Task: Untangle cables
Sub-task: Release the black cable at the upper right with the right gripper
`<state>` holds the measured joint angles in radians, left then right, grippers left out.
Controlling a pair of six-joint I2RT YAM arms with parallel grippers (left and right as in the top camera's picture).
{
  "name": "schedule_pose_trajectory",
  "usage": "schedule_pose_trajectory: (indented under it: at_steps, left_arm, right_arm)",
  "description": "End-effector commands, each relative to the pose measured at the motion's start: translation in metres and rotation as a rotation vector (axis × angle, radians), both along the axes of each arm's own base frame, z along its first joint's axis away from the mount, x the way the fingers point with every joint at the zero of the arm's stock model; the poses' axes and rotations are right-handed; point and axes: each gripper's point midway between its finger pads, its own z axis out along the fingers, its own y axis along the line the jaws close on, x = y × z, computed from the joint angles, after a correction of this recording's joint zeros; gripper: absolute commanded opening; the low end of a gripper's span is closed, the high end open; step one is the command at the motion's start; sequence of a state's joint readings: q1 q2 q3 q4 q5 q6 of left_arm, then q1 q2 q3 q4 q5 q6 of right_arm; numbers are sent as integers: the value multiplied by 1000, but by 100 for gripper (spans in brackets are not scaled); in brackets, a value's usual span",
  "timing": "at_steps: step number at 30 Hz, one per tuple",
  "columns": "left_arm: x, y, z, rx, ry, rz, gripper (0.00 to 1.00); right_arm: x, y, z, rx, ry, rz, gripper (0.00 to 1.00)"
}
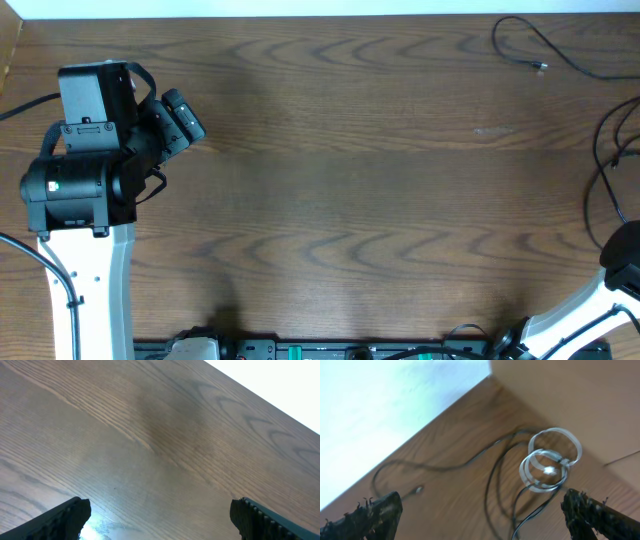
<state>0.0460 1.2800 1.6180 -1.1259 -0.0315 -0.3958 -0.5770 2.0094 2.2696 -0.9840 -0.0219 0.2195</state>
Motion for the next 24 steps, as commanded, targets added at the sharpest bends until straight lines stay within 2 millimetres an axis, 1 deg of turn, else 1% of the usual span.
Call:
schedule_pose_trajectory:
  at_steps: [1, 3, 6, 12, 15, 20, 23, 24]
  left_arm:
    - [0, 2, 5, -3, -13, 14, 96]
    - [0, 2, 5, -3, -13, 14, 96]
    - [0, 2, 5, -3, -13, 14, 96]
    - [0, 2, 5, -3, -12, 14, 96]
    - [0, 2, 5, -3, -12, 14, 98]
    - [0, 2, 5, -3, -12, 14, 98]
    - [0, 2, 5, -3, -12, 14, 98]
    - [0, 2, 5, -3, -12, 14, 98]
  right_arm:
    - [8, 29, -3, 53, 5, 105, 99]
    - [8, 46, -3, 71, 20, 169, 99]
    - [7, 81, 0, 96, 39, 287, 99]
    - [-8, 151, 16, 116, 78, 469, 99]
    - [-18, 188, 28, 101, 90, 566, 99]
    - [-39, 247, 48, 51, 99, 726, 99]
    - [-55, 280, 63, 30, 84, 802, 99]
    - [-60, 288, 67, 27, 81, 819, 99]
